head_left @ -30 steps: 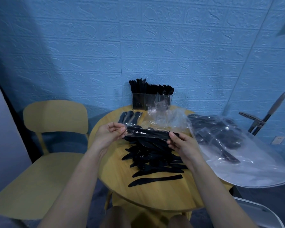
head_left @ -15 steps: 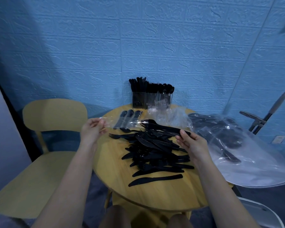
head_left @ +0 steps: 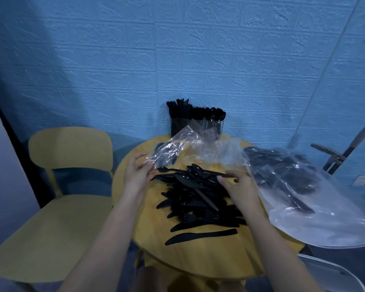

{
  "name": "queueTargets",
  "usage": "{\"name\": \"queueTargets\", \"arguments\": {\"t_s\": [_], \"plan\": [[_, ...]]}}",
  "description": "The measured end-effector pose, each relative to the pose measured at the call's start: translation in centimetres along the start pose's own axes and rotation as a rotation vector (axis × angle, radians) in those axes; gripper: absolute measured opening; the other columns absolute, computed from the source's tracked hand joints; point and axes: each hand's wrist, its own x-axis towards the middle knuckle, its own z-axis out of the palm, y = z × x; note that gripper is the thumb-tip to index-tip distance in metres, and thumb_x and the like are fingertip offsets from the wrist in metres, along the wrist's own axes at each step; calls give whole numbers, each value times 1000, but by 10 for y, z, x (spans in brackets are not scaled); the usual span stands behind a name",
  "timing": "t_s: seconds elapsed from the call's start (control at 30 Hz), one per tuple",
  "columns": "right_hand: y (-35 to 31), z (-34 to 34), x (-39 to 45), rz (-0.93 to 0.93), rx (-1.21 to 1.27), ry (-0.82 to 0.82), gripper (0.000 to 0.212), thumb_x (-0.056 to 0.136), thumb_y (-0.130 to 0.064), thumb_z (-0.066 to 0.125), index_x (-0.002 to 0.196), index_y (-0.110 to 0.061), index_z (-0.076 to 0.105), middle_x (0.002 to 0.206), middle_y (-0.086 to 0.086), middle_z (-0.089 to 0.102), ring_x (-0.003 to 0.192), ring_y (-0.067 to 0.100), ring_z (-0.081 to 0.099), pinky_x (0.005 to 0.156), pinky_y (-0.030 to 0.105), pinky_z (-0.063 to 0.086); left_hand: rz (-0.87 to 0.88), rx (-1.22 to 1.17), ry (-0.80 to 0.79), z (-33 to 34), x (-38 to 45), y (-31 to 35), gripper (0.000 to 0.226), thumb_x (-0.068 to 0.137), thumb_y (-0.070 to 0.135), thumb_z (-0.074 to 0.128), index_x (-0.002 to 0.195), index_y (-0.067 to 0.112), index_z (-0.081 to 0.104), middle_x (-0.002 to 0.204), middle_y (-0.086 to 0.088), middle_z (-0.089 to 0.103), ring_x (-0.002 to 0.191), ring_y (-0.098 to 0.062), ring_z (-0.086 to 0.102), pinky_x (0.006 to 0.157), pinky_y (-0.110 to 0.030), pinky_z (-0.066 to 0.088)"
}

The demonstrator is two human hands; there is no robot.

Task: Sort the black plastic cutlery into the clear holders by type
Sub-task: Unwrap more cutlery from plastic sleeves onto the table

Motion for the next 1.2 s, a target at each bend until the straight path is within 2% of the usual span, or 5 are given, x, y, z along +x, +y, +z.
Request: {"name": "queueTargets", "arguments": {"t_s": [0.17,0.43,0.57,0.77,1.2], "plan": [[-35,17,6,-158,120,-100,30,90,-39,61,113,-20,65,96,-10,66,90,3,59,66,5,41,-2,31,-113,36,-4,-9,16,90,-2,56,96,14,58,107,-11,61,82,-14,65,66,-17,55],[-60,48,67,-34,262,-89,17,90,-10,60,102,-22,58,101,5,68,84,16,64,66,21,49,204,453,-291,62,37,-19,13,90,13,62,95,26,62,104,4,65,98,-8,60,85,-20,49],[-46,48,107,-22,96,-42,24,91,-12,59,115,-10,60,95,4,63,80,16,56,60,21,40,251,756,-133,32,91,-21,19,89,0,58,97,17,64,107,0,64,103,-15,58,86,-22,43],[-24,51,147,-72,-450,-45,32,94,-34,53,120,-17,61,118,7,64,105,26,56,91,33,40,47,1217,-30,-3,148,-35,35,89,22,61,122,12,56,125,-14,56,114,-28,53,91,-32,41],[-23,54,120,-281,-537,94,26,96,-28,47,109,-19,68,116,4,58,107,23,49,87,32,25,-6,1049,46,-2,148,-22,11,91,10,57,84,14,65,105,-10,67,104,-25,60,86,-29,45]]}}
